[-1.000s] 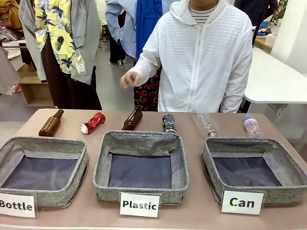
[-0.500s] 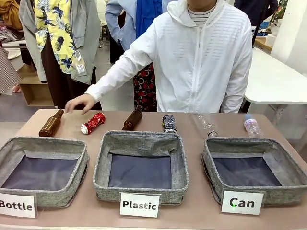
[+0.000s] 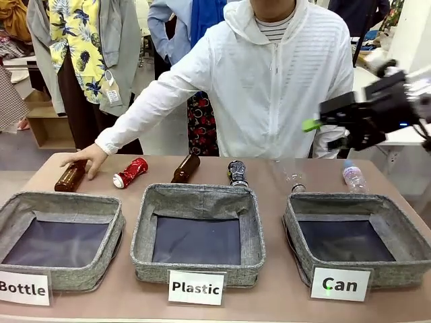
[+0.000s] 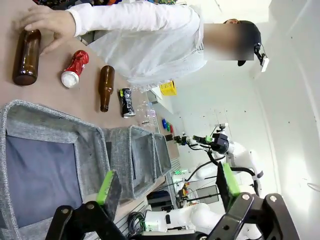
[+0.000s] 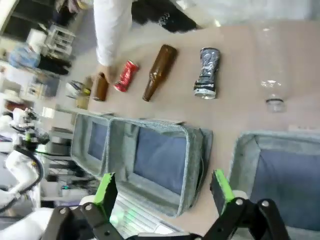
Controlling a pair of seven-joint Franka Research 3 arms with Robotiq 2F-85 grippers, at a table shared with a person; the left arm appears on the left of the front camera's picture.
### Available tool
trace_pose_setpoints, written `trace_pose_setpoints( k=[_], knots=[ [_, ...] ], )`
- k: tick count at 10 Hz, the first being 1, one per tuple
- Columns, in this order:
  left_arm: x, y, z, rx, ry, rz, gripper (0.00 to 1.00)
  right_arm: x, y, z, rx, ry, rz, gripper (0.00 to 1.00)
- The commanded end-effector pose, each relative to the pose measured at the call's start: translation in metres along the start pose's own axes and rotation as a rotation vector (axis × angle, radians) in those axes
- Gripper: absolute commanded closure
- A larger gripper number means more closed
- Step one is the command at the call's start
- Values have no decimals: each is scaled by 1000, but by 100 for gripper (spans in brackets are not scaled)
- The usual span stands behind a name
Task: Sort the can waste into the basket.
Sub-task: Pick up the can waste from the table and place it in the right Fabric basket.
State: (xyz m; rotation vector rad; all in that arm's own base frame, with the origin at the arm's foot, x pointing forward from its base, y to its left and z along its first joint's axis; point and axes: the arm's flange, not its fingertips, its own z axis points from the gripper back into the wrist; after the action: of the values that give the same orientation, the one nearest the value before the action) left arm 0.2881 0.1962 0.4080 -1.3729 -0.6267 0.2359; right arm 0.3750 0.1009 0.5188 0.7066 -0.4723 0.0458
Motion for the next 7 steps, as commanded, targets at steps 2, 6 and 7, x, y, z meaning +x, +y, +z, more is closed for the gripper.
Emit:
trace_pose_setpoints(
  k=[2, 6, 7],
  knots=[
    [0, 0, 2, -17, 0, -25, 0, 0, 0, 0, 0, 0, 0, 0],
    [0, 0, 2, -17, 0, -25, 0, 6, 8, -25, -87, -83, 99, 0],
    [0, 0, 2, -17, 0, -25, 0, 17, 11, -45, -145, -79, 98, 0]
  ],
)
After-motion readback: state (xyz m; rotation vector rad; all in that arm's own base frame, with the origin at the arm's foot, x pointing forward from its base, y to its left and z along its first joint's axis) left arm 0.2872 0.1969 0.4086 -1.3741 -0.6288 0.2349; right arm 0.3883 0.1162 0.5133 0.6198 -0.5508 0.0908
